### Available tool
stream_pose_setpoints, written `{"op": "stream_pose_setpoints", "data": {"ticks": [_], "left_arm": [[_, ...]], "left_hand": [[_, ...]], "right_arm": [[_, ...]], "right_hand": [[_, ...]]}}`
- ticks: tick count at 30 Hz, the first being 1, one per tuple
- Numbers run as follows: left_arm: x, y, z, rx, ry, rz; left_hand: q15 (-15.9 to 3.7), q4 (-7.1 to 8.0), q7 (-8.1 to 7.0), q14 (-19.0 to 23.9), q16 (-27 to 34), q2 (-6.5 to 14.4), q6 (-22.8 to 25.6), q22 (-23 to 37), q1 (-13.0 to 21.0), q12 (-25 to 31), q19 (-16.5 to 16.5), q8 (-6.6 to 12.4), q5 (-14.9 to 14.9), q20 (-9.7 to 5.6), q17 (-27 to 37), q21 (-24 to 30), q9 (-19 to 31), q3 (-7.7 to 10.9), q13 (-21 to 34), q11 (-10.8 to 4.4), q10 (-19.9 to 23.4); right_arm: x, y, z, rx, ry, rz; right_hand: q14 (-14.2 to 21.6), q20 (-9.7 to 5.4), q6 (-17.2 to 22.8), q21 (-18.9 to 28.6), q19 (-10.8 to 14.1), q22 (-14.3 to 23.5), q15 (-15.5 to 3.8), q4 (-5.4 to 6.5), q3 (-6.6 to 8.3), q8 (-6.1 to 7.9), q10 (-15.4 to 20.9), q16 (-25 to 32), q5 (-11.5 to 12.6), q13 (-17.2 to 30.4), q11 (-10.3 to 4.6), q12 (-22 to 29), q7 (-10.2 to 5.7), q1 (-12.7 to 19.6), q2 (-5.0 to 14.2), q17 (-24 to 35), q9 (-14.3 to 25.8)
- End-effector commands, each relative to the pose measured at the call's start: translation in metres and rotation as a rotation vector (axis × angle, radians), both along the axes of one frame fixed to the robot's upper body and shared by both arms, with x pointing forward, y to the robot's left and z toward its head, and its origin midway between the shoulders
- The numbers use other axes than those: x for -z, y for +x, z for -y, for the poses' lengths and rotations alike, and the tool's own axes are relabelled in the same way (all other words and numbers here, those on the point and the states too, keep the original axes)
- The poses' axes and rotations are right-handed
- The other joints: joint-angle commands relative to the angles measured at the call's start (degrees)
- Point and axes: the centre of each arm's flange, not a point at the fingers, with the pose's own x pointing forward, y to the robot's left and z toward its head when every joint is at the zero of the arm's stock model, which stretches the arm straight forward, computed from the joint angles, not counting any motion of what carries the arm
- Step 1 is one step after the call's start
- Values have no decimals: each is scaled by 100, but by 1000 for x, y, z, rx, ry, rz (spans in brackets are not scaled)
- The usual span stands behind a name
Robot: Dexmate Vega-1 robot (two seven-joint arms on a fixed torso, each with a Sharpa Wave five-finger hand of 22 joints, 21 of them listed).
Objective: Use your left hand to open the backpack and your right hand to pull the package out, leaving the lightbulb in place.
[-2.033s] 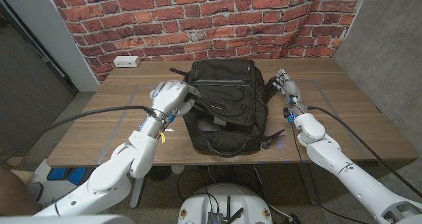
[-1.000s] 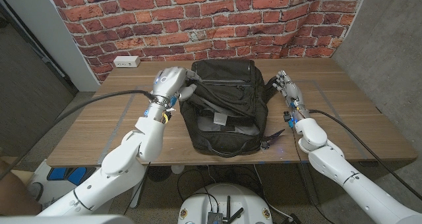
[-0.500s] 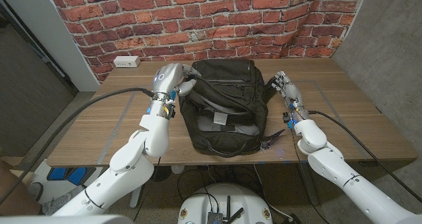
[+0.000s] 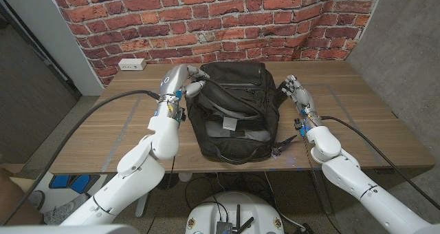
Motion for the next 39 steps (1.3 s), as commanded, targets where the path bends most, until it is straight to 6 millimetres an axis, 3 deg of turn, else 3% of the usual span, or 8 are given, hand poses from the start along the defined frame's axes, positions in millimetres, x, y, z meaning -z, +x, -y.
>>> {"op": "stream_pose_setpoints", "data": {"ticks": [1, 39], "left_arm": [[-9, 13, 1, 105, -107, -115], [-53, 40, 12, 277, -156, -201]], "left_hand": [[-21, -20, 45, 69, 30, 43, 20, 14, 41, 38, 79, -31, 48, -609, 12, 52, -1, 39, 11, -4, 93], [-20, -11, 94, 149, -28, 28, 0, 3, 73, 18, 126, -95, 54, -606, -3, 43, 13, 50, 19, 35, 115]], "right_arm": [[1, -9, 0, 15, -28, 3], [-3, -24, -2, 34, -104, 28]], "right_hand": [[45, -60, 43, 11, 25, 12, -168, -32, 26, 6, 44, 42, -28, 17, -10, 26, 5, 65, 254, 4, 15], [52, -67, 52, 9, 36, 12, -172, -64, 44, 1, 55, 49, -37, 17, -21, 23, 7, 93, 255, -7, 16]]}}
